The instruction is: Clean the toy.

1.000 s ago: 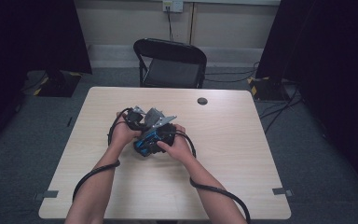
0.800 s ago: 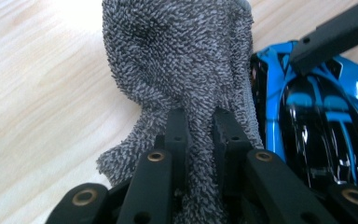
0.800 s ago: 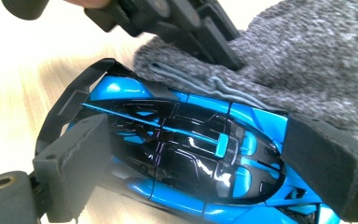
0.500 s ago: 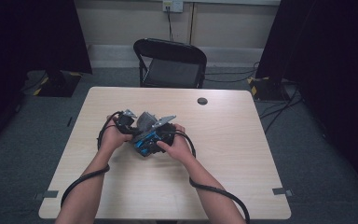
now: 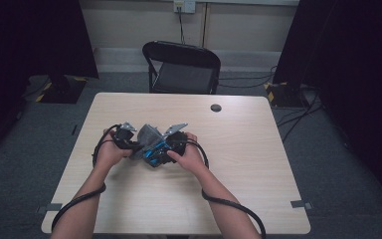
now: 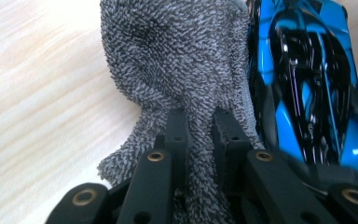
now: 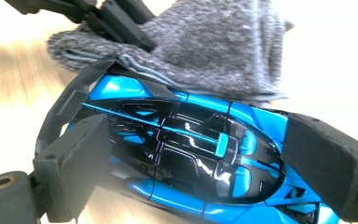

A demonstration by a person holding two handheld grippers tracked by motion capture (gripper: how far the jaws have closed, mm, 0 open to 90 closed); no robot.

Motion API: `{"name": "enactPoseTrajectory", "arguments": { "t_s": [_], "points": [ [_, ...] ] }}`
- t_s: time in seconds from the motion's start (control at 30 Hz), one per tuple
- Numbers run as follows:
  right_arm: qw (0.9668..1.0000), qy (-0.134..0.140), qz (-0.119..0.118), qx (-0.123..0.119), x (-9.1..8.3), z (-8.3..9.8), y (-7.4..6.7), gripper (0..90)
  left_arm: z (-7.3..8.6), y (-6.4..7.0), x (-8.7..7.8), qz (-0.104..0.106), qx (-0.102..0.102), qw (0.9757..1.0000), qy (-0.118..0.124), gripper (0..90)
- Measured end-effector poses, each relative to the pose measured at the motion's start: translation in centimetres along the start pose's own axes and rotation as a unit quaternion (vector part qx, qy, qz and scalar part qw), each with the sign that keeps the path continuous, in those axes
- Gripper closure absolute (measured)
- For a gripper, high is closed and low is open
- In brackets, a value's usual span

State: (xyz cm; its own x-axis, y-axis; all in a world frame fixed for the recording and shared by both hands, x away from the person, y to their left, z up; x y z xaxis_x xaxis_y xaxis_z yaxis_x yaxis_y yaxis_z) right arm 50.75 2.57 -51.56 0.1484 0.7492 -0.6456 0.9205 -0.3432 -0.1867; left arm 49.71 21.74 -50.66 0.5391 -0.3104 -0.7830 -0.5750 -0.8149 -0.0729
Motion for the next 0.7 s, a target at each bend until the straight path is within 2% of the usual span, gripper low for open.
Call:
{"name": "enactPoseTrajectory", "arguments": {
  "t_s": [0.3,0.6,0.7],
  "points": [
    [1.0000,-0.002,0.002,0.002,0.0,0.0,0.0,7.6,1.7,0.2,-1.6,0.004,-0.008,1.0000,0.004,78.0],
    [0.9999,-0.010,0.005,0.004,0.0,-0.1,-0.1,7.6,2.8,0.1,-3.0,0.011,-0.011,0.9999,-0.005,78.5],
    [0.9999,-0.012,0.005,0.006,0.0,-0.2,-0.1,7.6,3.1,0.2,-3.5,0.011,0.000,0.9999,-0.004,78.5]
  ]
}}
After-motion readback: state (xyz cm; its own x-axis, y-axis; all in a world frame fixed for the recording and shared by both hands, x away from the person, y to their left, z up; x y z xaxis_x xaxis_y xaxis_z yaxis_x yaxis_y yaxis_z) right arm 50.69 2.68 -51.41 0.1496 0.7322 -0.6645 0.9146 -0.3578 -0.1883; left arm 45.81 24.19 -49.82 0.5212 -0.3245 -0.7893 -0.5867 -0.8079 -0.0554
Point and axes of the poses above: each handheld gripper's, and its own axes: x roughly forward along the jaws, z roughly out of its underside, y roughly to its right, the point moved 4 cm from there along x, roughly forward along the jaws, and after that the axes turned 12 degrees about -z, right-handed, at the moved point
